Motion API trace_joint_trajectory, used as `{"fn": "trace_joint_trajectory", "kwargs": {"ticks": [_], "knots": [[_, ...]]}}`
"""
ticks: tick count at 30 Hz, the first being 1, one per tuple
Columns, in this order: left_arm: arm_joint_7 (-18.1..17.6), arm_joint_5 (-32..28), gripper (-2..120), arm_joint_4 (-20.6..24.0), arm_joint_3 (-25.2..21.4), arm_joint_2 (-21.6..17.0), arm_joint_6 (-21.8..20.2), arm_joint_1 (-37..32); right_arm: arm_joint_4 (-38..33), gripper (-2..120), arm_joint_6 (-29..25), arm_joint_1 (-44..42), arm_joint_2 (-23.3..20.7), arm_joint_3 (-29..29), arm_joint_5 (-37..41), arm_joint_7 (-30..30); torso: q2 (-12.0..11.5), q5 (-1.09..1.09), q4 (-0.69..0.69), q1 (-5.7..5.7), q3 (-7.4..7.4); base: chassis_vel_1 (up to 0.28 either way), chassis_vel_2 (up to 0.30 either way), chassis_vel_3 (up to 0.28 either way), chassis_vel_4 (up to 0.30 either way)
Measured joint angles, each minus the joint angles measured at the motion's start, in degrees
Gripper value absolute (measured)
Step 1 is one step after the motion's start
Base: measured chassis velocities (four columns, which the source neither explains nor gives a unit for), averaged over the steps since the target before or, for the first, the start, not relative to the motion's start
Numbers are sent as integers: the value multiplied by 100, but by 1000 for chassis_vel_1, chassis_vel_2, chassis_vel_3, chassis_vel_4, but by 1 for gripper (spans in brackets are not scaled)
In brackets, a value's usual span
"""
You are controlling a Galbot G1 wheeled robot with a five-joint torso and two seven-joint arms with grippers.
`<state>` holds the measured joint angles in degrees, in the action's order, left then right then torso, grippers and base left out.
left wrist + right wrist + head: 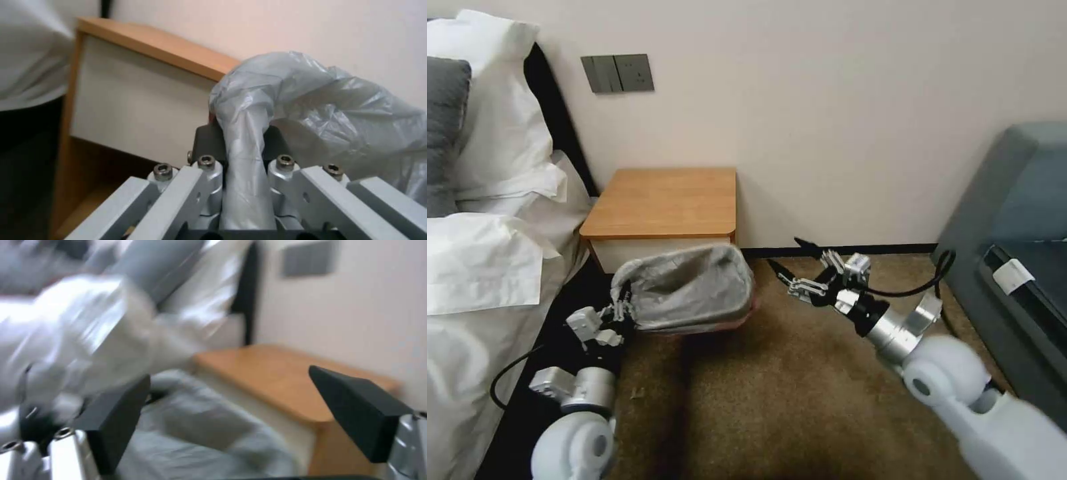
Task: Pick up the garbage bag from the table and place it over the trash can.
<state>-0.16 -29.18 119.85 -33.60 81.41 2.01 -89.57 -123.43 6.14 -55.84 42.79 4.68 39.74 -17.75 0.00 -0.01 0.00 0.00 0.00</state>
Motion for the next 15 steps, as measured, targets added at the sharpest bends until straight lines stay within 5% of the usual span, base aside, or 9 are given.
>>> {"fn": "trace_joint_trajectory", "kwargs": {"ticks": [8,15], "knots": [[-74,579,8,-20,465,132,145,-41,80,63,912,2281,67,-2312,-1179,1,0,-1,2,0,0,0,0,0,0],[-1,889,8,-36,473,144,276,-92,469,38,1443,2924,463,-3288,-1607,114,0,1,-1,0,1,0,0,0,0]]}}
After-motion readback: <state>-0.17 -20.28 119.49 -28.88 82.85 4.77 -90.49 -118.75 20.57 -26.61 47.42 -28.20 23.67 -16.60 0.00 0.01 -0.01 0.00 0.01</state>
